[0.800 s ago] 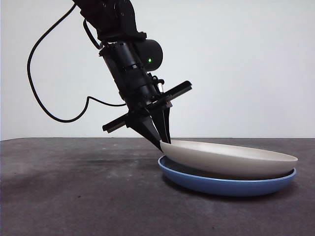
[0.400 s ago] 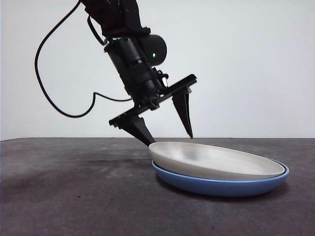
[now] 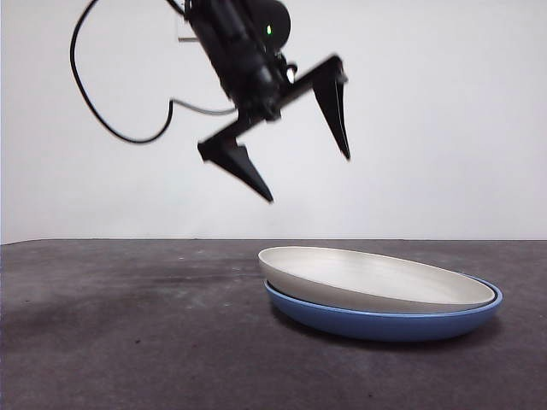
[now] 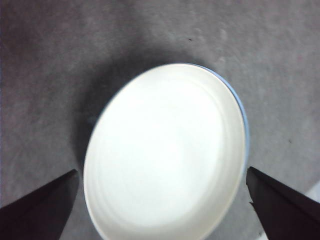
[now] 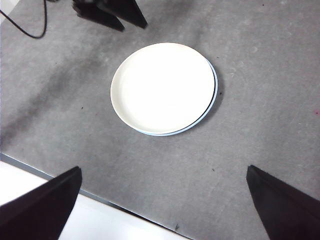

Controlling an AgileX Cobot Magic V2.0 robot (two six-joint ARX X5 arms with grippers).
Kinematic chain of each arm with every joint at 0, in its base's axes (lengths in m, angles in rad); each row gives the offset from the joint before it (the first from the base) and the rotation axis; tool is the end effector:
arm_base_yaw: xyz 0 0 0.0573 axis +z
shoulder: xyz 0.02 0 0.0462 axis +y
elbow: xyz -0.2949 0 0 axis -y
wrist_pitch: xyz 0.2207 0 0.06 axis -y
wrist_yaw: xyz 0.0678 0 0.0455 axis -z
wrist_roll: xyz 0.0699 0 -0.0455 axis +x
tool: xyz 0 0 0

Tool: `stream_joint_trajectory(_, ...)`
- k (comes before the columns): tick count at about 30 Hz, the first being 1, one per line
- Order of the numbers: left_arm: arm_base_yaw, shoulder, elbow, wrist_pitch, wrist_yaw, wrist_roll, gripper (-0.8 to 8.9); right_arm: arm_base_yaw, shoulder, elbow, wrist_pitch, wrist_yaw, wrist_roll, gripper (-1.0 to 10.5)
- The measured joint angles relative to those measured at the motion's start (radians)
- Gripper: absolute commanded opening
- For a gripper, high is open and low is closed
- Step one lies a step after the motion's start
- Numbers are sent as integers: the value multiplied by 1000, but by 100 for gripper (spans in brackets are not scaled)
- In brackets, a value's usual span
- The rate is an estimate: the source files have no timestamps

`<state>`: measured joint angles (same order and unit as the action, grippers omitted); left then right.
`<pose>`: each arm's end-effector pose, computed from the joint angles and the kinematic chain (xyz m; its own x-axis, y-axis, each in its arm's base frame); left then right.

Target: Pick up the white plate, put it on the blue plate, put it on desk

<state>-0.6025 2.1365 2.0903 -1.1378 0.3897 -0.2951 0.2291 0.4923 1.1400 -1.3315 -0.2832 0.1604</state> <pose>0.3568 -0.2776 0.2795 0.0722 -0.5108 -0.8567 0.3926 0.8041 -0.4463 0.0000 0.0200 0.3387 0.6614 0.4412 -0.6066 -0.3252 0.8974 0.2981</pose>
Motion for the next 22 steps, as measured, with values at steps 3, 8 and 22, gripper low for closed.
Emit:
stream_joint_trajectory(3, 0, 0, 91, -109, 0, 48, 603, 0, 0, 0, 0, 0, 0, 591)
stream_joint_trajectory(8, 0, -6, 187, -249, -1, 124, 603, 0, 0, 0, 0, 47, 0, 591)
stream_joint_trajectory(22, -6, -452, 99, -280, -74, 208, 602, 0, 1, 0, 31, 48, 31, 591)
